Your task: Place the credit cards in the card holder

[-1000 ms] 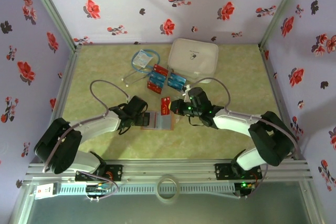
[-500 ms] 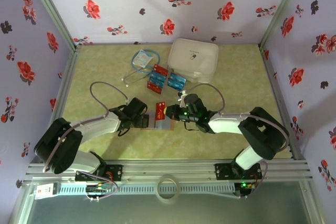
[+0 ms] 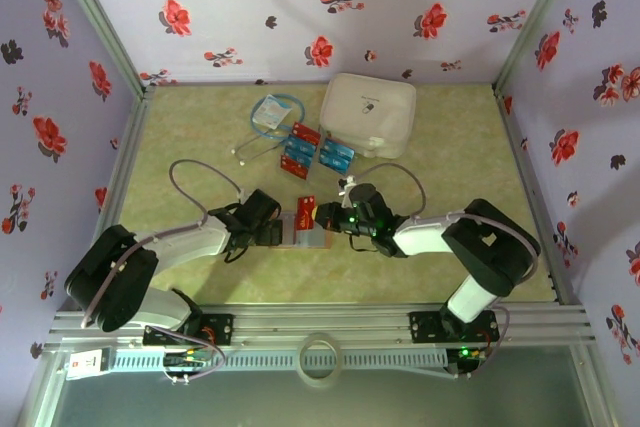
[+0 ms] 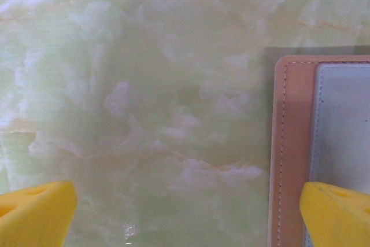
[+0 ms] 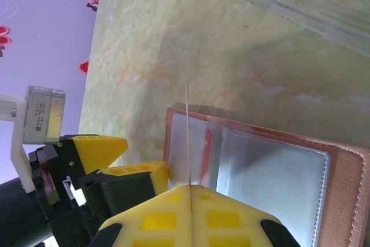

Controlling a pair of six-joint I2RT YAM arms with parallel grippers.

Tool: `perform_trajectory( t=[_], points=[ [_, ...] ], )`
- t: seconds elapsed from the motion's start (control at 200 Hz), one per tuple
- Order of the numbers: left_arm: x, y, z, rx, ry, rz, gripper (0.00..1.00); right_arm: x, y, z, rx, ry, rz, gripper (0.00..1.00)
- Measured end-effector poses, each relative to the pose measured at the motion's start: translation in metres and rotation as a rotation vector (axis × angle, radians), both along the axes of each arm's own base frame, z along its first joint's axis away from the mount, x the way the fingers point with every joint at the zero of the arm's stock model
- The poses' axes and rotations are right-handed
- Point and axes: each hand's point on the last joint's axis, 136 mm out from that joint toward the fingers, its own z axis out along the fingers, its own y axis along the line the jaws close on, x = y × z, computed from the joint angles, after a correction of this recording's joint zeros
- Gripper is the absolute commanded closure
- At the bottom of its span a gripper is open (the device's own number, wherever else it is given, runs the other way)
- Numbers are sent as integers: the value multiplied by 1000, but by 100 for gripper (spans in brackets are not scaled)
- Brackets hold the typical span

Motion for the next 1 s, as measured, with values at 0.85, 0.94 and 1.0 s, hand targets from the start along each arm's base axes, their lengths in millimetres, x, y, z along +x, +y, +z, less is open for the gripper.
perform_trajectory(
  t=[0.85,0.94,1.0],
  points=[
    [0,0,0,3,-4,3,0,-5,0,-22,20,12,-11,100],
    [0,0,0,3,-4,3,0,-8,0,-25,16,21,-13,100],
    [0,0,0,3,-4,2,0,-10,0,-26,17,21,-9,100]
  ],
)
